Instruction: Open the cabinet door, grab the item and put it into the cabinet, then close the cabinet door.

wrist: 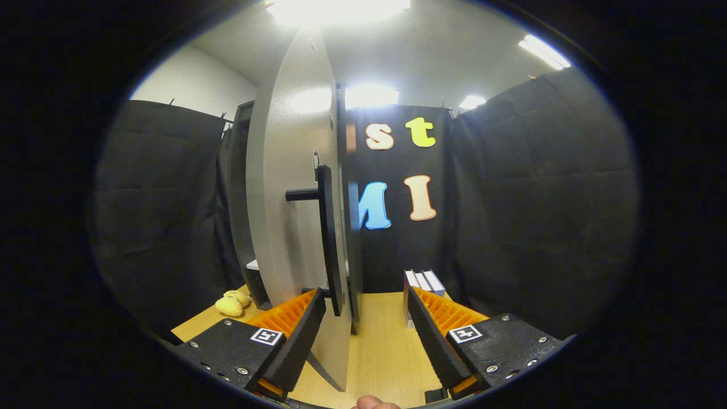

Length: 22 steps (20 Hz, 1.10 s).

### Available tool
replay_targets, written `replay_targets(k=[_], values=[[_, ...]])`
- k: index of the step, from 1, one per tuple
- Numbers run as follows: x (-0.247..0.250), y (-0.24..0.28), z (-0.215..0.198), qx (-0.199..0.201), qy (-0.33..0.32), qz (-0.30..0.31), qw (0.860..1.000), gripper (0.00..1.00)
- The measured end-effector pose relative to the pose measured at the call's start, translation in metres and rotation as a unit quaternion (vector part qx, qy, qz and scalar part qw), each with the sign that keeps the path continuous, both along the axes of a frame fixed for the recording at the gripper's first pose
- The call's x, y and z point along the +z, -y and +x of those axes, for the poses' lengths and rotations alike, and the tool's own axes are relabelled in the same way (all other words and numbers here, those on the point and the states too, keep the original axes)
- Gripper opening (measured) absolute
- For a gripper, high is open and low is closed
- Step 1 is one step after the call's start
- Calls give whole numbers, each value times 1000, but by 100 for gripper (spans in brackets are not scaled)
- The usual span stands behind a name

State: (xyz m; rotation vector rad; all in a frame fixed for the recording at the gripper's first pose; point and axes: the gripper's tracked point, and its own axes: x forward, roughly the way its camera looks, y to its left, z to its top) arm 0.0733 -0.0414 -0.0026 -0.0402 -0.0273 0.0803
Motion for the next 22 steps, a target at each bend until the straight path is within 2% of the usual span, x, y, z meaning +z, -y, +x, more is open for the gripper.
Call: replay_targets(k=[3,5,8,13,15,17,20,22], values=[[-8,0,0,-17,4,33,999,91],[-22,5,-7,-48,1,46,998,91],[-36,-2,-32,-79,18,66,995,92],[-93,-29,-83,-123,32,89,988,93],[-123,-53,-94,-122,35,98,987,93],[-169,-80,-91,-112,11,99,989,93],[-221,-122,-75,-78,-17,79,994,93],[-237,-154,-65,-45,-17,69,996,93]])
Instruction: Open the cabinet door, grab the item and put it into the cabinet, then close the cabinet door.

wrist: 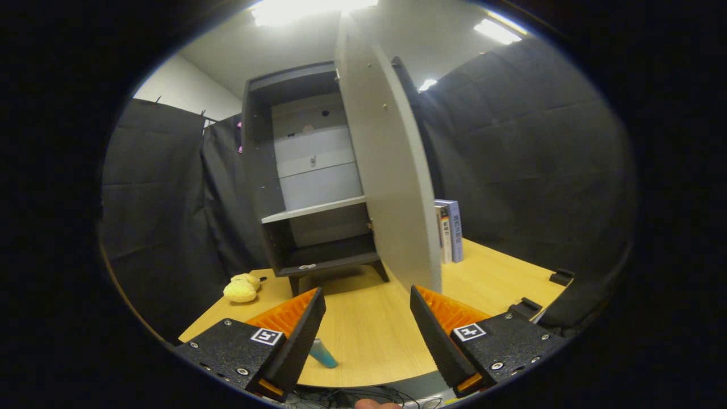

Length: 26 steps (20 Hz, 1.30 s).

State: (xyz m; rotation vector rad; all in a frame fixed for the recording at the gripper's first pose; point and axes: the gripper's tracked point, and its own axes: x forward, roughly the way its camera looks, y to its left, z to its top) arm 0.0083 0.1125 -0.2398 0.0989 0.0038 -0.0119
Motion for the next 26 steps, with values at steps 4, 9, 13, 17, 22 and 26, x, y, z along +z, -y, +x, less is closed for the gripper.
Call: replay_targets(k=[4,9,13,17,22,26], values=[[-24,-58,26,49,22,0,999,93],[-85,-82,58,42,3,-8,999,93],[-119,-91,71,43,-19,-20,999,93],[-158,-87,81,32,-50,-36,998,93],[-163,-84,86,24,-55,-79,995,61],[-156,-77,91,20,-70,-69,995,57]])
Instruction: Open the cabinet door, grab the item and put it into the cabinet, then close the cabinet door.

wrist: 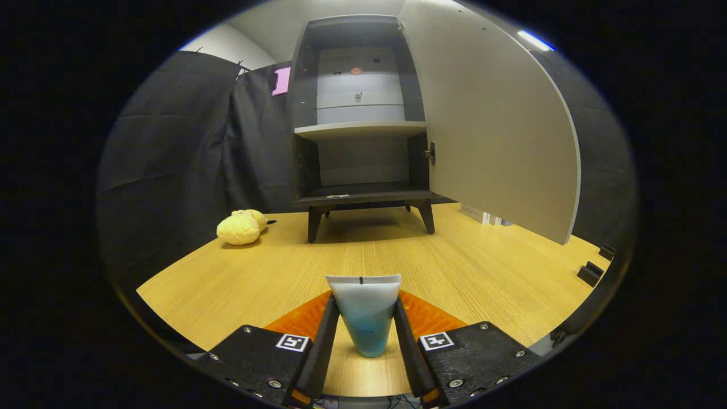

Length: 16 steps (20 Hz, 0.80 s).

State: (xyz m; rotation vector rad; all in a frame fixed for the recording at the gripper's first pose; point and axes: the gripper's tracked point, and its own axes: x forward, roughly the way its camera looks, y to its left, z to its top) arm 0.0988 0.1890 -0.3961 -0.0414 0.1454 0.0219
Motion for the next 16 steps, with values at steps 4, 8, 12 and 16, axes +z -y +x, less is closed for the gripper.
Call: replay_targets(k=[4,8,12,16], values=[[30,6,3,1,6,-4,1000,56],[70,10,5,5,1,-23,1000,56],[120,1,6,17,-12,-50,999,56],[175,-9,12,23,-7,-54,998,56]])
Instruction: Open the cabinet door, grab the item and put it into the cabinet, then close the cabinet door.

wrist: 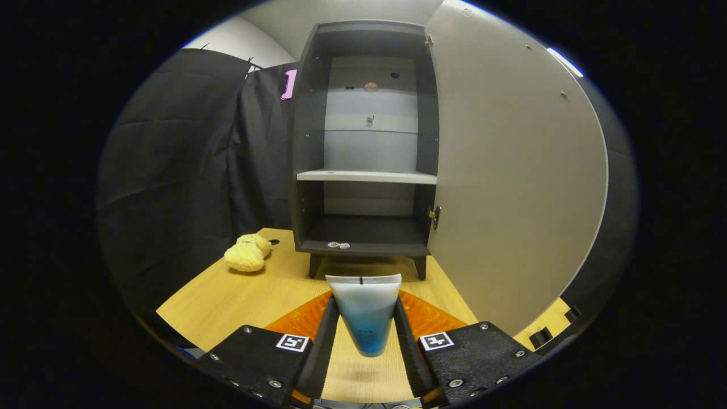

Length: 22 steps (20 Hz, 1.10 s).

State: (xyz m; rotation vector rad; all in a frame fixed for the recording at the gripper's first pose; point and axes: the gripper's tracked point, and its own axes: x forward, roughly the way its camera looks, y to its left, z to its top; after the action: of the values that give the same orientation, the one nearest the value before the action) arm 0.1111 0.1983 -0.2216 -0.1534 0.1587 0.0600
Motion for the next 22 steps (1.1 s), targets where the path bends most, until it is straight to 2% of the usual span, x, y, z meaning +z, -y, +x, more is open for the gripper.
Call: replay_targets(k=[2,6,12,19,22], values=[[26,0,6,-4,9,-8,1000,56],[71,1,22,-21,12,15,1000,56],[152,-5,74,-5,65,2,998,56],[226,-33,177,19,112,-8,993,56],[231,-45,227,24,99,-8,995,56]])
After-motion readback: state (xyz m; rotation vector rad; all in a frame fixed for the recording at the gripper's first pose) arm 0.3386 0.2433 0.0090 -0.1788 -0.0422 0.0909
